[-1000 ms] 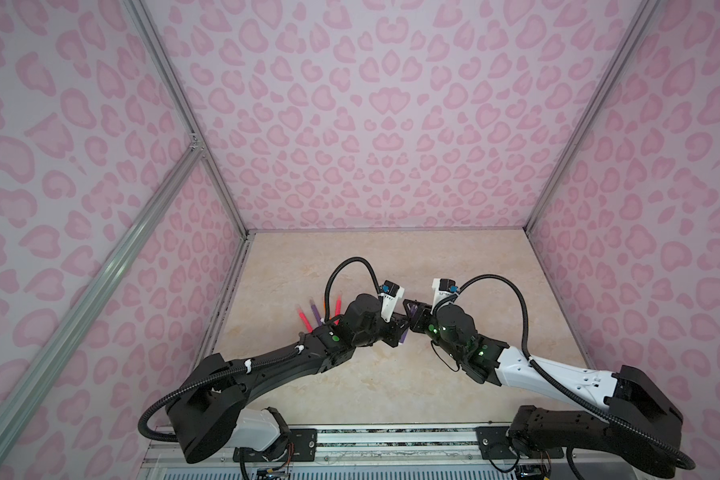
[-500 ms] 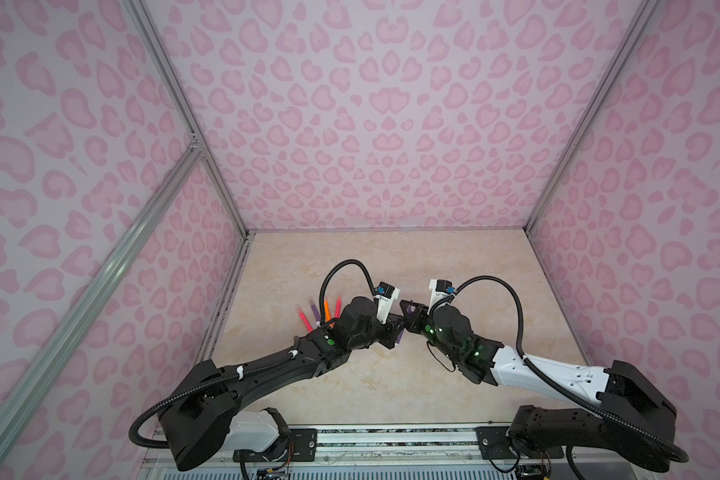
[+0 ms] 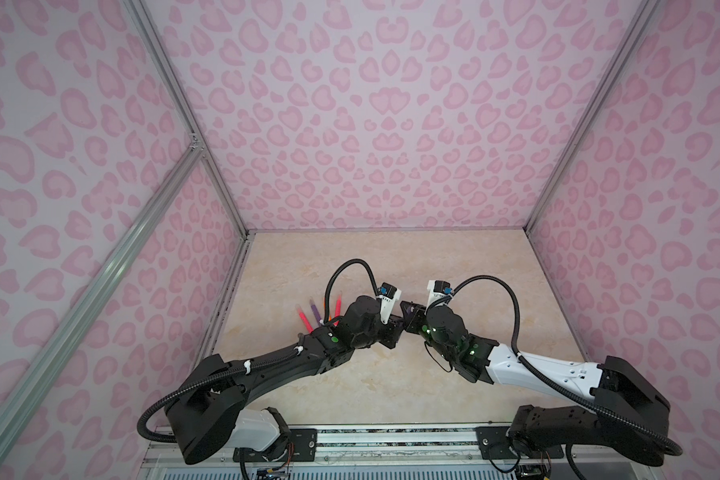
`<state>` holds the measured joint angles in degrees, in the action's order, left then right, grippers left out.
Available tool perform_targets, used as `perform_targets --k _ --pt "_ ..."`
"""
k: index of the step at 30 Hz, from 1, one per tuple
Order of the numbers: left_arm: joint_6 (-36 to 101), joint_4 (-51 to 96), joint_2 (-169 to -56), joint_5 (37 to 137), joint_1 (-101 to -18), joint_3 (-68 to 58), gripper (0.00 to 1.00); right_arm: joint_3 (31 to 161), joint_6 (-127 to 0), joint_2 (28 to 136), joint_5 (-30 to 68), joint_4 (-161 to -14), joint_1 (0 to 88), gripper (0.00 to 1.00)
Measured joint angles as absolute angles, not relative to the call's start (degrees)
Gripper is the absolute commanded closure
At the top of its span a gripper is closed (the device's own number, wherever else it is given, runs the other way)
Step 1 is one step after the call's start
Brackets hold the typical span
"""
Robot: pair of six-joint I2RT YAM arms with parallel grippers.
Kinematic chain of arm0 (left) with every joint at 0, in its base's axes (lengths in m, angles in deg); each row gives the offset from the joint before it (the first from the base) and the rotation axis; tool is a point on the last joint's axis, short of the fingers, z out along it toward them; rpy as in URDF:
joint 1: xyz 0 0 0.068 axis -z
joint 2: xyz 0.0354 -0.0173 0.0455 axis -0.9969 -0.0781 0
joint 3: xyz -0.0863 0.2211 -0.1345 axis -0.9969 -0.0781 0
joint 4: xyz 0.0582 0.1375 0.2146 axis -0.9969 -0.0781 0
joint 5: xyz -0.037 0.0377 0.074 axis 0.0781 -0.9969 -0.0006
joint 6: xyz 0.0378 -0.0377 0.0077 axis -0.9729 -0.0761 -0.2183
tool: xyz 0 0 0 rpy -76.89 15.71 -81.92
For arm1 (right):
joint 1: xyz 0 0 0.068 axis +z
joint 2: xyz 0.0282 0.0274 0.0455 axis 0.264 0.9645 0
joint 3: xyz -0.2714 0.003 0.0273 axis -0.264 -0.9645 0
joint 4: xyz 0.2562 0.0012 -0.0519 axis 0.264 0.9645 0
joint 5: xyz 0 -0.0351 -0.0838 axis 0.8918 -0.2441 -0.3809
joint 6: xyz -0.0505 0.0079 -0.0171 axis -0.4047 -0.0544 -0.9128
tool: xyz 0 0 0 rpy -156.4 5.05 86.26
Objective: Insert the pens into the pen caps
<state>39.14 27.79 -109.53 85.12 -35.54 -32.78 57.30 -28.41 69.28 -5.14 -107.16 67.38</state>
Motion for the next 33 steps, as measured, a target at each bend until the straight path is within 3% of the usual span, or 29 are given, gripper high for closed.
perform_targets --k 7,12,14,19,23,25,33 --pt "39.60 27.11 -109.86 85.10 -35.54 -32.69 0.74 57.41 -28.38 69.28 -4.68 -108.69 67.77 1.00" --pt "39.66 27.16 -109.82 85.95 -35.48 -32.69 0.91 57.41 -28.67 69.28 -4.31 -109.02 67.84 0.99" --pt "39.79 27.18 -109.77 86.01 -35.48 -32.71 0.96 57.41 -29.04 69.28 -4.35 -109.04 67.90 0.92" --pt "39.99 27.31 -108.35 84.31 -35.48 -33.28 0.97 57.87 -28.91 69.15 -4.40 -109.04 68.01 0.71" --pt "40.30 28.75 -105.82 80.53 -35.28 -35.18 0.97 57.98 -29.04 68.04 -3.87 -107.79 68.25 0.62" --pt "40.38 29.98 -103.46 79.30 -35.15 -37.17 0.97 57.98 -29.06 66.84 -3.70 -106.76 68.58 0.51" --pt "38.15 36.88 -93.64 69.10 -35.24 -45.70 0.97 55.46 -29.45 57.52 -9.58 -96.36 68.25 0.44"
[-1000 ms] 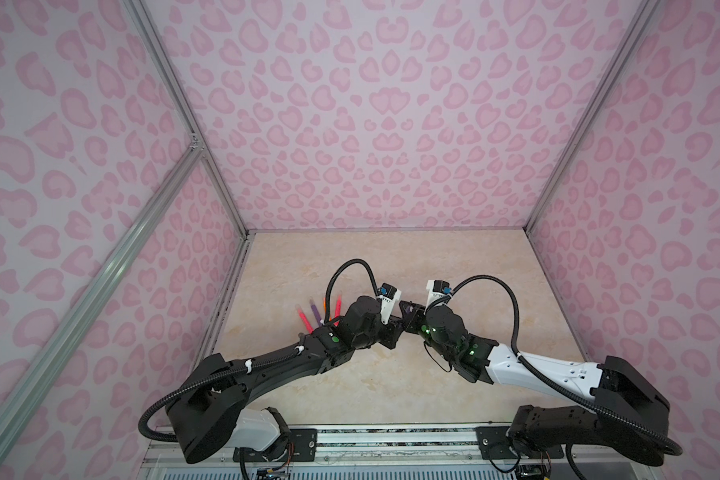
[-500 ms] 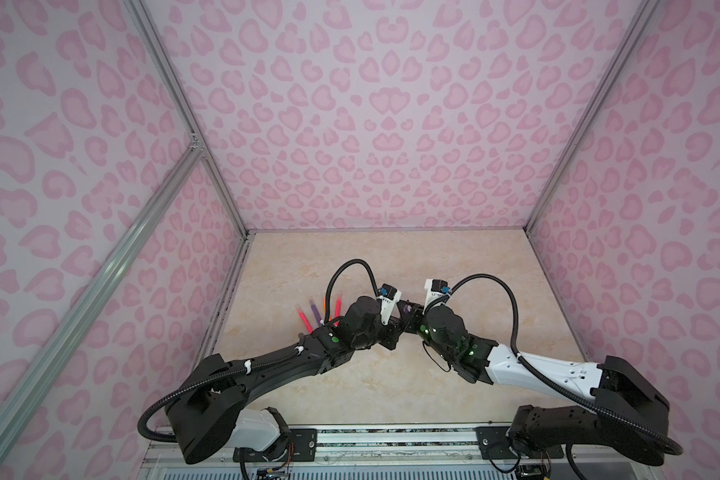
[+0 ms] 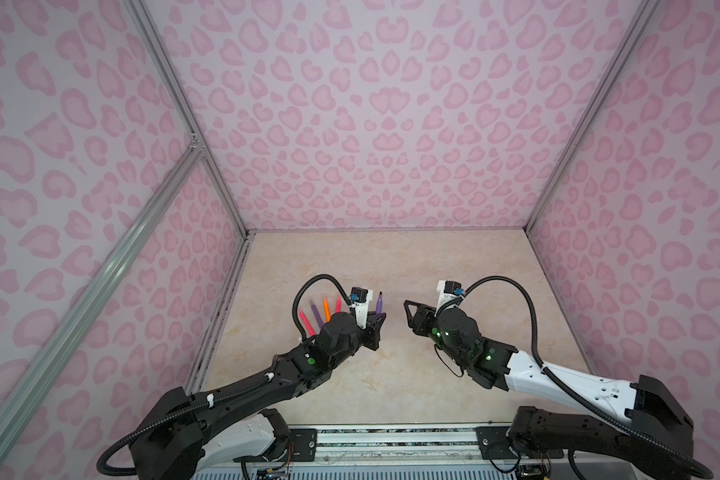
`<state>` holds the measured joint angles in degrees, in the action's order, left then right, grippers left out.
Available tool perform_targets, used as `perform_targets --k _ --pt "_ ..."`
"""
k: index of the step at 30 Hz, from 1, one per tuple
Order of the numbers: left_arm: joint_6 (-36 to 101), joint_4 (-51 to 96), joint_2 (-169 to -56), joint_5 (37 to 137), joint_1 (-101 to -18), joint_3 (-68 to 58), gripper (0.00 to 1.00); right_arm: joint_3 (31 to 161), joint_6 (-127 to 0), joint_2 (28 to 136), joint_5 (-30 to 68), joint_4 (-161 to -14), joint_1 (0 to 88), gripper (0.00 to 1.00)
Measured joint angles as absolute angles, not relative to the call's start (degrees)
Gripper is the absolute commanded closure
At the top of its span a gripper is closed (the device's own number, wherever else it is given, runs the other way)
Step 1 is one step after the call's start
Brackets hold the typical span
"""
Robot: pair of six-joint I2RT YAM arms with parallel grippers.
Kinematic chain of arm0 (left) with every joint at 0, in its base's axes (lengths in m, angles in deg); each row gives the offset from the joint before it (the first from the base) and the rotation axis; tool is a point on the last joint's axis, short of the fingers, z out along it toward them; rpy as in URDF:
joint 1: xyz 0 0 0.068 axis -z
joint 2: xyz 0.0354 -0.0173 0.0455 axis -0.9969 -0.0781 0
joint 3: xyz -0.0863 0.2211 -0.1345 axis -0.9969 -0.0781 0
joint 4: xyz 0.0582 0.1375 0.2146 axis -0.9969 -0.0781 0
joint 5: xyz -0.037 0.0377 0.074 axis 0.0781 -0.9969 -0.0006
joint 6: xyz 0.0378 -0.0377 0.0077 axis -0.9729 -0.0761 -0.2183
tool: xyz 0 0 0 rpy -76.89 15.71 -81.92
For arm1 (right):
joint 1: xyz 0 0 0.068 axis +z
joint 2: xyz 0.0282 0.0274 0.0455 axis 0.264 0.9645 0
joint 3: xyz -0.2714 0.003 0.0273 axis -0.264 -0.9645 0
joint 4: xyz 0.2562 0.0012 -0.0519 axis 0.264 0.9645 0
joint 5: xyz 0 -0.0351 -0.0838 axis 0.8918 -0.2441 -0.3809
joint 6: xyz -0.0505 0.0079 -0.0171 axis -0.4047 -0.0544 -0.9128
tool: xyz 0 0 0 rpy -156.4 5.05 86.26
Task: Insert the pens into the pen caps
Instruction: 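Move the right gripper down to a clear cap and grasp it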
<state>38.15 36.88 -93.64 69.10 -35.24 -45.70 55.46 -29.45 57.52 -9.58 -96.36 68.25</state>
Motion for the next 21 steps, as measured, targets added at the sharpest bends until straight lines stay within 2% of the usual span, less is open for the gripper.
perform_targets --k 7,13,17,21 --pt "33.98 38.72 -95.11 58.54 -34.89 -46.09 0.96 45.69 -28.95 47.95 -19.46 -86.90 68.01 0.41" --pt "32.95 37.76 -98.52 56.90 -34.82 -44.30 0.97 38.07 -27.01 43.58 -22.15 -83.95 67.31 0.40" --pt "33.06 36.62 -99.81 55.85 -34.82 -43.36 0.97 38.29 -27.12 44.80 -22.28 -84.03 67.20 0.39" --pt "33.63 36.36 -100.50 55.92 -34.82 -42.07 0.96 40.34 -27.73 51.56 -21.36 -84.23 67.16 0.40"
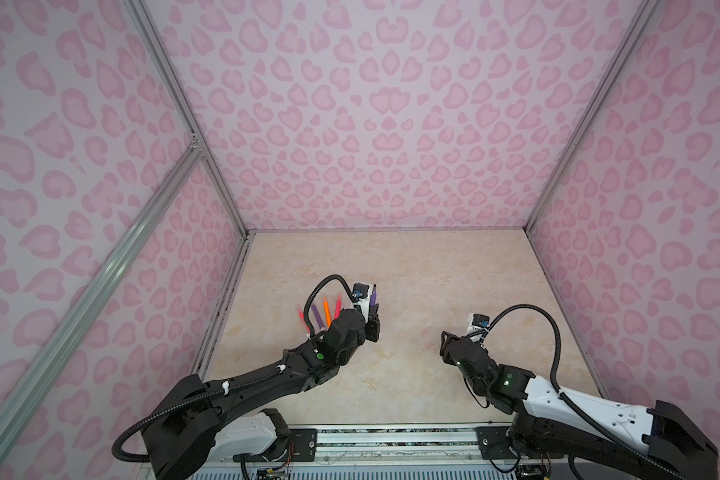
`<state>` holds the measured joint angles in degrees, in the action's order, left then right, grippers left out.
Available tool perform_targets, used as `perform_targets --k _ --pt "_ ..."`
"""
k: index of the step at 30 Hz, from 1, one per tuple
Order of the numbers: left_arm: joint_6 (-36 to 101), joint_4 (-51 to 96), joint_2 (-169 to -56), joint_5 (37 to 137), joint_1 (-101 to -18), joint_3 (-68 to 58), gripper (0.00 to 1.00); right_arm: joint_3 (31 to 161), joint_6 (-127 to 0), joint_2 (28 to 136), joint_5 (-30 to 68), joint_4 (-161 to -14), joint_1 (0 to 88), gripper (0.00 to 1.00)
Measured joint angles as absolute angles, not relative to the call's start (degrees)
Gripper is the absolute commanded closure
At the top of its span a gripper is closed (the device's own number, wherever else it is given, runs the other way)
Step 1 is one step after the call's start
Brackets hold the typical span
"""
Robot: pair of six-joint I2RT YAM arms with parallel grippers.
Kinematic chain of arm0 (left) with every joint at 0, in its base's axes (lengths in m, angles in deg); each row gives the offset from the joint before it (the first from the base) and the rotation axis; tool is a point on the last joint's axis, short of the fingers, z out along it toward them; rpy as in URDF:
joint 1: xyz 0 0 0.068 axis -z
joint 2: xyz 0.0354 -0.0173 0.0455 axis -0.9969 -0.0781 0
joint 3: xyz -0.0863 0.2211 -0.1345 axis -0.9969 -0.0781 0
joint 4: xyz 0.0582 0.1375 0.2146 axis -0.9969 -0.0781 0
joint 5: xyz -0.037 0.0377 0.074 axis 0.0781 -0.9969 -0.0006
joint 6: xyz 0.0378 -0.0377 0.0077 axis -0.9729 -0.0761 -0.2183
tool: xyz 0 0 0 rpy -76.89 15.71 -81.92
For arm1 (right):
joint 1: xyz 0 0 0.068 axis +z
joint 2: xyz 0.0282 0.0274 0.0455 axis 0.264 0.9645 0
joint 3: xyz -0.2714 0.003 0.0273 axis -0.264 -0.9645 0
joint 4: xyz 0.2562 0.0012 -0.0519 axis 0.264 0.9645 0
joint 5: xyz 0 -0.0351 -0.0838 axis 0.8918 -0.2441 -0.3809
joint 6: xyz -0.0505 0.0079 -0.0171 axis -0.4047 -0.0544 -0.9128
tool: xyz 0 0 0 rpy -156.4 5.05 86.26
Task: Insert the pens into the pen caps
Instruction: 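Move the right gripper down to a clear cap and grasp it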
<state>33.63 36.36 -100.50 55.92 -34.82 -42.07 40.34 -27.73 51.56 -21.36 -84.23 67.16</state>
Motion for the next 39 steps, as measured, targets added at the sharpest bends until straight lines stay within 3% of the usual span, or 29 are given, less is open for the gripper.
perform_targets --k 8,15,30,39 --pt "34.46 34.06 -99.94 56.16 -34.82 -41.19 0.97 55.88 -28.19 73.33 -18.17 -79.86 67.16 0.51" --pt "34.68 34.11 -98.91 56.13 -34.82 -41.19 0.96 59.40 -28.14 82.90 -16.97 -77.59 67.10 0.56" --pt "36.60 33.76 -98.32 54.87 -34.82 -41.30 0.96 56.51 -25.50 83.29 -19.96 -76.25 67.05 0.57" --pt "36.97 32.62 -98.47 54.71 -34.82 -41.24 0.96 56.47 -25.41 84.10 -19.92 -76.41 67.05 0.68"
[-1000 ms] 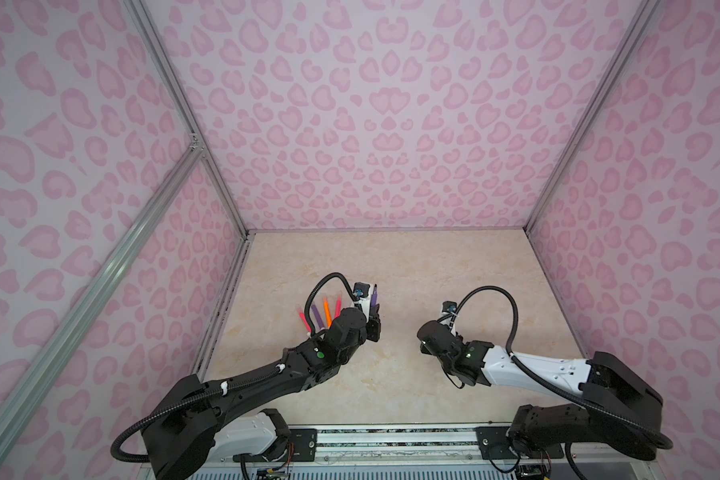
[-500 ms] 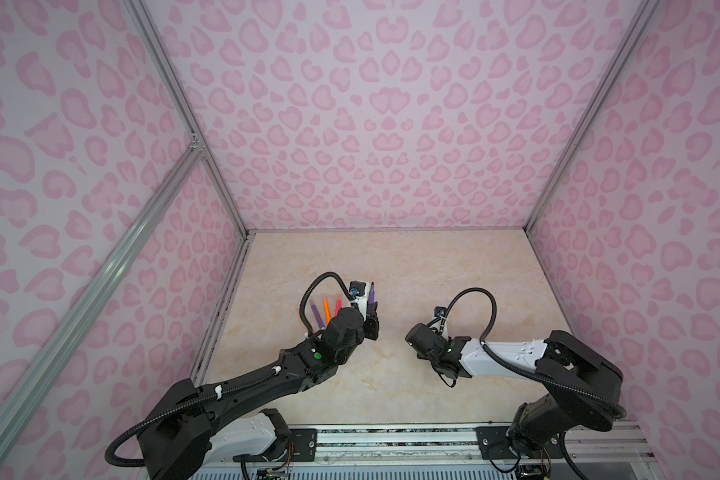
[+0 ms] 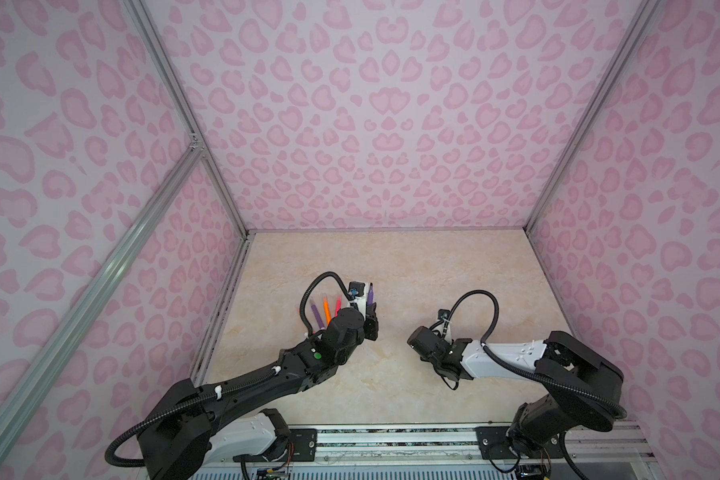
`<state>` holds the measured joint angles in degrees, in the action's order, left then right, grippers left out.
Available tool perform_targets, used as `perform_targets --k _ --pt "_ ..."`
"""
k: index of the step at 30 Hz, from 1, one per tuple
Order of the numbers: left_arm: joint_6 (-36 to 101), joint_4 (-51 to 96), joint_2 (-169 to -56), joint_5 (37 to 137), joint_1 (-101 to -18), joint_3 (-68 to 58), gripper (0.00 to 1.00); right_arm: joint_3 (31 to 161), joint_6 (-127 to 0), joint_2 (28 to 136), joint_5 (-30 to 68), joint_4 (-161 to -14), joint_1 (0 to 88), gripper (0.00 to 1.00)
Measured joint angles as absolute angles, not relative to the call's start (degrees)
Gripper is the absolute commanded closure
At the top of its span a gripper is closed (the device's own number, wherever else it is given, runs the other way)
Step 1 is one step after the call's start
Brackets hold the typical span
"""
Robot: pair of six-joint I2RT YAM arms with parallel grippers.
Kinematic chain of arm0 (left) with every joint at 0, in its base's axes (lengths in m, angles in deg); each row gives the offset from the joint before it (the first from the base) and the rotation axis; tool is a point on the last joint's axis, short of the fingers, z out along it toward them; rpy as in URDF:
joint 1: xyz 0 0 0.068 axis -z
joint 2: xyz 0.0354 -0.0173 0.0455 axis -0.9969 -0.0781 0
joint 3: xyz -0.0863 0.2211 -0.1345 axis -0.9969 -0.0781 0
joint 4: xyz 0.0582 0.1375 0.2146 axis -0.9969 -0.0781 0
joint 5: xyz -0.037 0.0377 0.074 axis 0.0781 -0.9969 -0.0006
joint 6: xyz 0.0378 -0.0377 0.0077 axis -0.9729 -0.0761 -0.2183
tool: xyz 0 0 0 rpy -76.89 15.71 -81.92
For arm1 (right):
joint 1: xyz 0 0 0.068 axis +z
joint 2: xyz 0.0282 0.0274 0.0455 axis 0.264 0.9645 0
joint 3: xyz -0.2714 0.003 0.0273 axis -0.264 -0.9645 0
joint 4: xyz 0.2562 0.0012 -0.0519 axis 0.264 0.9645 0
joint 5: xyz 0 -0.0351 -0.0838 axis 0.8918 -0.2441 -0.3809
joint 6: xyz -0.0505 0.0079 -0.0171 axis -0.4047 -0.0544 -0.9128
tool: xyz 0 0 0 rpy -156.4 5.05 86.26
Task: Insert the pens into the pen caps
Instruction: 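Move the right gripper down to a clear cap and grasp it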
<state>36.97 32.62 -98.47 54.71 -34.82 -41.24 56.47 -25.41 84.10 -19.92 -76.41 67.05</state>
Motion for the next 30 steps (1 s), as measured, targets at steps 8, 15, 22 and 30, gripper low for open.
perform_targets --k 8,15,22,30 --pt "36.97 31.68 -98.67 54.91 -34.82 -41.06 0.96 56.06 -25.10 84.52 -20.05 -77.91 67.05 0.73" --pt "37.02 31.35 -98.67 55.00 -34.82 -41.02 0.96 55.49 -24.93 84.30 -20.09 -79.03 67.05 0.80" --pt "37.04 31.35 -98.71 55.13 -34.82 -40.82 0.96 55.03 -24.91 84.06 -19.96 -80.01 67.10 0.88" --pt "37.13 31.37 -99.28 55.68 -34.82 -40.73 0.96 53.85 -24.73 82.46 -19.63 -79.95 67.10 0.92"
